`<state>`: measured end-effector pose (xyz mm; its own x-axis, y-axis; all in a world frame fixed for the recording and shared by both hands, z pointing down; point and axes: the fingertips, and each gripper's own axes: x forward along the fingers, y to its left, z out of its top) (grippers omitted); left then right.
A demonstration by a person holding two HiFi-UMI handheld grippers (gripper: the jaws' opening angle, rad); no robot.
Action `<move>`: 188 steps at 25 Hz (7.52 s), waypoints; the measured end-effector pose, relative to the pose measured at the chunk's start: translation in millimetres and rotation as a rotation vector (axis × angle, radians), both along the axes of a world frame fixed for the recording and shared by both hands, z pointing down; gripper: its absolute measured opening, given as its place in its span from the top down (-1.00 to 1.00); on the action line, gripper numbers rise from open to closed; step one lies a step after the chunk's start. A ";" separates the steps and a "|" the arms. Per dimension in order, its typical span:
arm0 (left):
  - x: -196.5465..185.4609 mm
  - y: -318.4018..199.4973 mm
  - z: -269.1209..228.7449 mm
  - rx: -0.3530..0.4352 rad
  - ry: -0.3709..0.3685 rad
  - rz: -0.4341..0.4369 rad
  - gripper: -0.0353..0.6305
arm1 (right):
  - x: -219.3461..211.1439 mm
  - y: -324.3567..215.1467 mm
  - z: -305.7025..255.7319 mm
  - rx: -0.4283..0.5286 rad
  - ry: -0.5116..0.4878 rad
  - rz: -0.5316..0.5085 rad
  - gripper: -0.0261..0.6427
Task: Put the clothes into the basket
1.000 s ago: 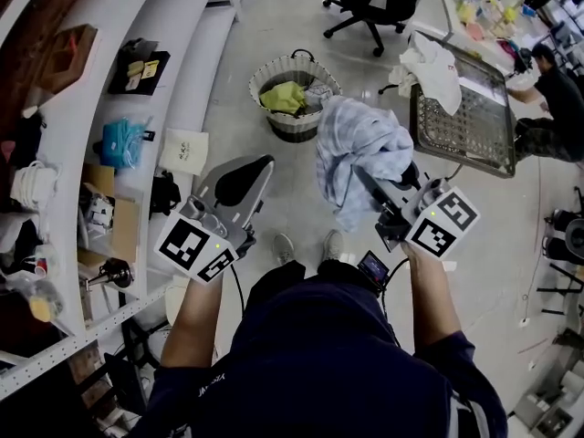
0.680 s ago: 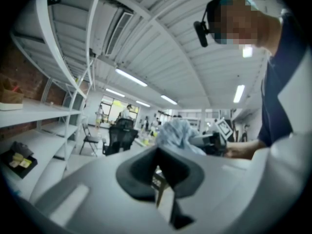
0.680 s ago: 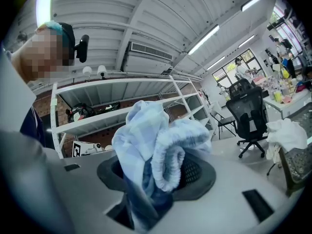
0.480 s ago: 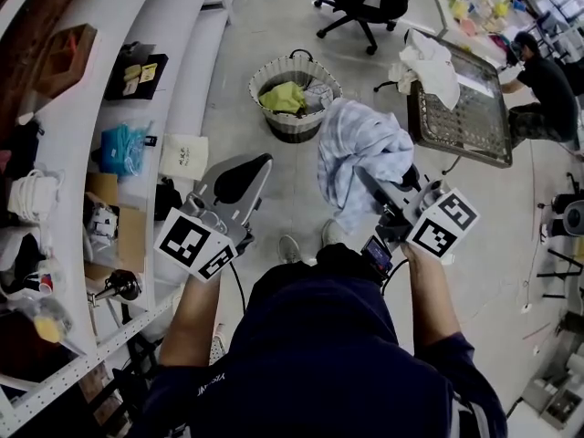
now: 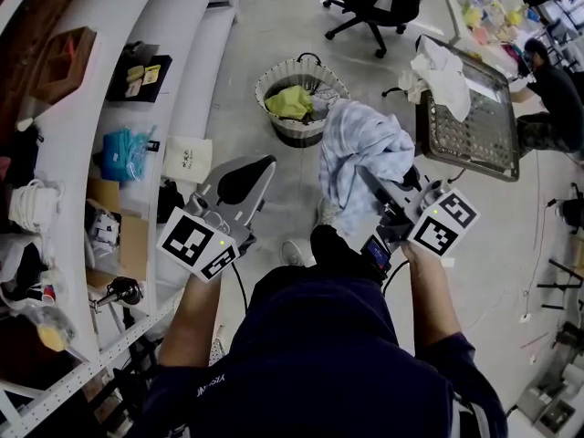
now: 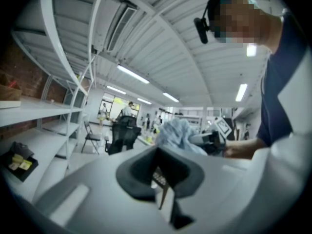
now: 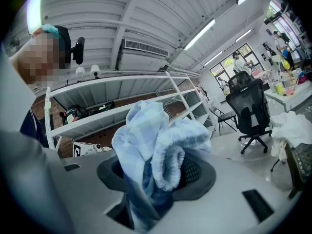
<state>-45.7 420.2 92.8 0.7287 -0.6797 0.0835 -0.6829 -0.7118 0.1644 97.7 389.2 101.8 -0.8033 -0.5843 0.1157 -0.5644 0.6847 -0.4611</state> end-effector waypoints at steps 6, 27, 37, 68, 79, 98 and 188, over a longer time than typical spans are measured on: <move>9.4 -47.6 7.7 -0.023 -0.015 -0.021 0.88 | 6.8 -56.9 4.9 -0.008 -0.018 -0.032 0.33; 83.3 -220.1 30.1 -0.098 -0.055 -0.122 0.88 | 75.8 -234.6 32.6 -0.079 -0.043 -0.136 0.33; 67.9 -274.3 40.3 -0.117 -0.043 -0.133 0.88 | 69.5 -285.8 44.9 -0.101 -0.038 -0.126 0.33; -53.9 -444.3 166.3 -0.273 -0.008 -0.009 0.88 | -67.2 -452.2 189.5 -0.246 0.097 -0.002 0.33; -60.8 -457.6 261.4 -0.395 -0.021 -0.013 0.83 | -77.3 -481.2 300.5 -0.319 0.200 0.000 0.33; -40.5 -451.3 426.5 -0.594 -0.069 -0.045 0.66 | -72.1 -517.9 600.0 -0.533 0.404 -0.028 0.33; -13.2 -448.7 29.9 -0.022 -0.045 0.021 0.88 | -68.4 -447.1 20.9 0.116 0.214 -0.036 0.90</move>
